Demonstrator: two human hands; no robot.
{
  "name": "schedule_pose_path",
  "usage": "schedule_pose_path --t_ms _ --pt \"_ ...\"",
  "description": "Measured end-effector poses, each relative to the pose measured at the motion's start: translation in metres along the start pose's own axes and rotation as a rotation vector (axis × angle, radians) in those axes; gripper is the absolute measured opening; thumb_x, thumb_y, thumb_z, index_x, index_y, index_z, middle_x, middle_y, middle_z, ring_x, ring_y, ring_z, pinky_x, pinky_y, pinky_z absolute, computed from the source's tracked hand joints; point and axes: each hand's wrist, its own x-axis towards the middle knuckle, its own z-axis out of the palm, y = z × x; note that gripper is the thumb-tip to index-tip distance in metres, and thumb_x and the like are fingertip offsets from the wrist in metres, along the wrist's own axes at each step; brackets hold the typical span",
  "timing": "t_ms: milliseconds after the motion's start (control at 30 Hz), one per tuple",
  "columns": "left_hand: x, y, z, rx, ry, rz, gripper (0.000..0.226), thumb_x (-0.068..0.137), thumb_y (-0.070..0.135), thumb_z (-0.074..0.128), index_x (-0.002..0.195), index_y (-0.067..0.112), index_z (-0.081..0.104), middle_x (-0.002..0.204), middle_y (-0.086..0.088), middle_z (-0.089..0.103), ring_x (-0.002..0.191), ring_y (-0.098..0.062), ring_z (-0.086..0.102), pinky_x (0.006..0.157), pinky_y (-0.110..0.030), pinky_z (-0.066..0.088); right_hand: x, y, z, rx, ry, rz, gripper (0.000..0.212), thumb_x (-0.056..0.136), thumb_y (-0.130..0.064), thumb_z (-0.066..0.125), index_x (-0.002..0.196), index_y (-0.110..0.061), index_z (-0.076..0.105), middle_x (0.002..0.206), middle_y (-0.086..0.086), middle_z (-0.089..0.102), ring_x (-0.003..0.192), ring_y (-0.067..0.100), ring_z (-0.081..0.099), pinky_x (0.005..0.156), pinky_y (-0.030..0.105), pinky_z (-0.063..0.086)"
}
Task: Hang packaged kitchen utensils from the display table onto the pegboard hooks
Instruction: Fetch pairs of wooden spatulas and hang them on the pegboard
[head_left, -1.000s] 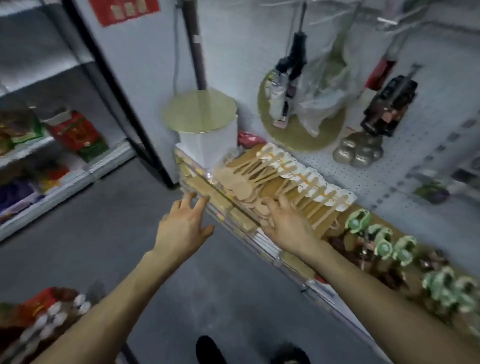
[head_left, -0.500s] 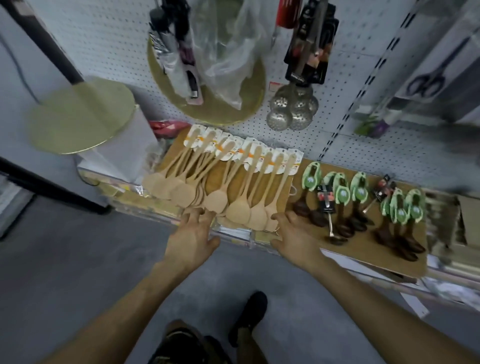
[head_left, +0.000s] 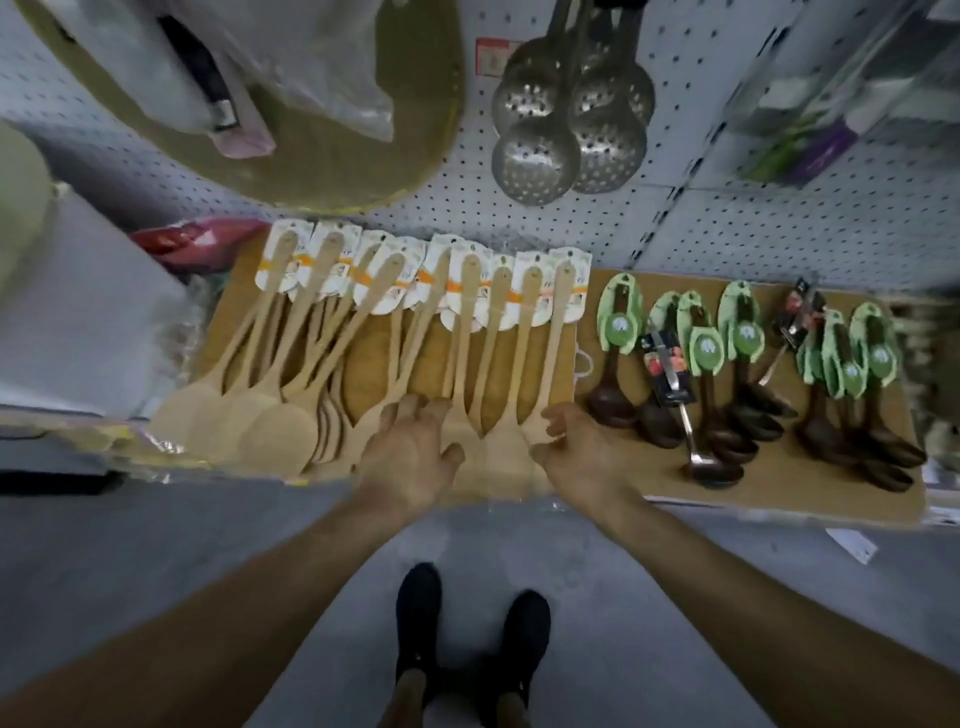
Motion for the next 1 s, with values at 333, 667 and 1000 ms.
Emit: schedule_pose_path --t_ms 333,667,1000 --pt "0.109 -0.004 0.023 -0.033 0.078 0.108 0.058 0.103 0.023 0.059 0.159 0.023 0.044 0.157 -0.012 0.042 0.143 -0.037 0.040 0.120 -0.044 0.038 0.090 -0.032 0.042 0.044 0.136 -0.033 0.058 0.102 -0.010 0.057 0.158 -0.020 0.045 0.153 0.010 0.045 0.127 0.029 0.060 0.097 0.025 0.042" --pt "0.146 0.006 0.018 -0.318 0.120 0.029 0.062 0.095 0.000 0.062 0.152 0.024 0.056 0.150 -0.012 0.046 0.130 -0.031 0.059 0.110 -0.031 0.047 0.127 -0.033 0.050 0.457 0.173 0.108 0.058 0.097 0.006 0.054 0.146 -0.026 0.059 0.134 -0.001 0.065 0.119 0.019 0.067 0.095 0.030 0.061" --pt "0.103 -0.026 -0.003 -0.686 0.109 0.059 0.036 0.103 0.007 0.067 0.129 0.031 0.073 0.130 0.003 0.064 0.091 -0.008 0.066 0.070 -0.013 0.052 0.071 -0.029 0.025 0.672 0.143 0.060 0.070 0.091 0.023 0.048 0.137 -0.028 0.064 0.126 0.001 0.065 0.105 0.019 0.072 0.089 0.048 0.065"
